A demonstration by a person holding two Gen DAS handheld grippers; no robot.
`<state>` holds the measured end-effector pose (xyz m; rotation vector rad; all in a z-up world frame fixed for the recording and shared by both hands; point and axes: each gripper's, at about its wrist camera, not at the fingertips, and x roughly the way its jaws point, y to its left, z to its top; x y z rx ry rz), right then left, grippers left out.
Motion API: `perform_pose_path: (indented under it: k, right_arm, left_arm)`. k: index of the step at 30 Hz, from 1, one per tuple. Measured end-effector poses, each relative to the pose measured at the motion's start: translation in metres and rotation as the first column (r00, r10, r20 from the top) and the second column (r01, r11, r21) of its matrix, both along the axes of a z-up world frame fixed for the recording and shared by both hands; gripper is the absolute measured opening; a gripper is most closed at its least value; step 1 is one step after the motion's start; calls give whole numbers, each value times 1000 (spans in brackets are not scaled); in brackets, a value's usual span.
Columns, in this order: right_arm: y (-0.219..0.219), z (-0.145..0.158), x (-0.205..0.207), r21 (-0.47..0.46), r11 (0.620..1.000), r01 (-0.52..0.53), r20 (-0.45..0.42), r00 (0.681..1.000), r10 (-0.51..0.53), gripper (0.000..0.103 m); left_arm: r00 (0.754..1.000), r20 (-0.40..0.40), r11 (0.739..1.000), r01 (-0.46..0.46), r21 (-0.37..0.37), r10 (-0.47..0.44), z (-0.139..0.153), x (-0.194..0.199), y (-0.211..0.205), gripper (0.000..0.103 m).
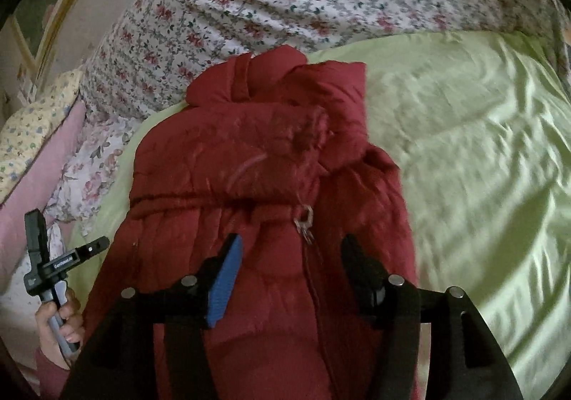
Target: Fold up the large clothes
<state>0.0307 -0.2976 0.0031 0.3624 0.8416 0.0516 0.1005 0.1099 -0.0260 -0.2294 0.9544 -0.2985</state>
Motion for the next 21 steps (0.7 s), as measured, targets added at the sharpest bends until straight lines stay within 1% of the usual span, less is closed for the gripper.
perform_pose_path:
  k: [6, 7, 8, 10, 12, 14, 19, 21]
  right_arm:
    - [-5, -3, -37, -24, 1000, 17, -13, 1000, -17, 66]
    - [-6, -3, -42, -33, 999, 22, -13, 1000, -23, 67]
    - [-8, -3, -48, -34, 999, 30, -14, 999, -31, 69]
    - [-14, -4, -57, -28, 999, 47, -19, 999, -48, 71]
    - [-19, -6, -64, -29, 997, 67, -26, 997, -68, 72]
    - [-24, -9, -71, -34, 996, 88, -37, 995, -89, 73]
    - [-32, -19, -82, -26, 993, 115, -94, 989, -117, 73]
    - [-32, -24, -86, -23, 994, 108, -114, 987, -110, 73]
  left_arm:
    - [999, -11, 999, -36, -7, 36, -1, -26, 24, 47]
    - [999, -14, 999, -39, -7, 39, -1, -29, 26, 50]
    - [999, -16, 999, -43, -5, 43, -1, -32, 29, 54]
    - [998, -13, 998, -56, 0, 56, -1, -38, 34, 58]
    - [998, -16, 998, -60, 1, 60, -3, -43, 38, 59]
    - [998, -26, 998, -60, 2, 60, -6, -47, 40, 64]
    - [997, -45, 998, -69, 7, 70, -15, -57, 46, 66]
    - [996, -59, 998, -69, 8, 70, -20, -60, 48, 71]
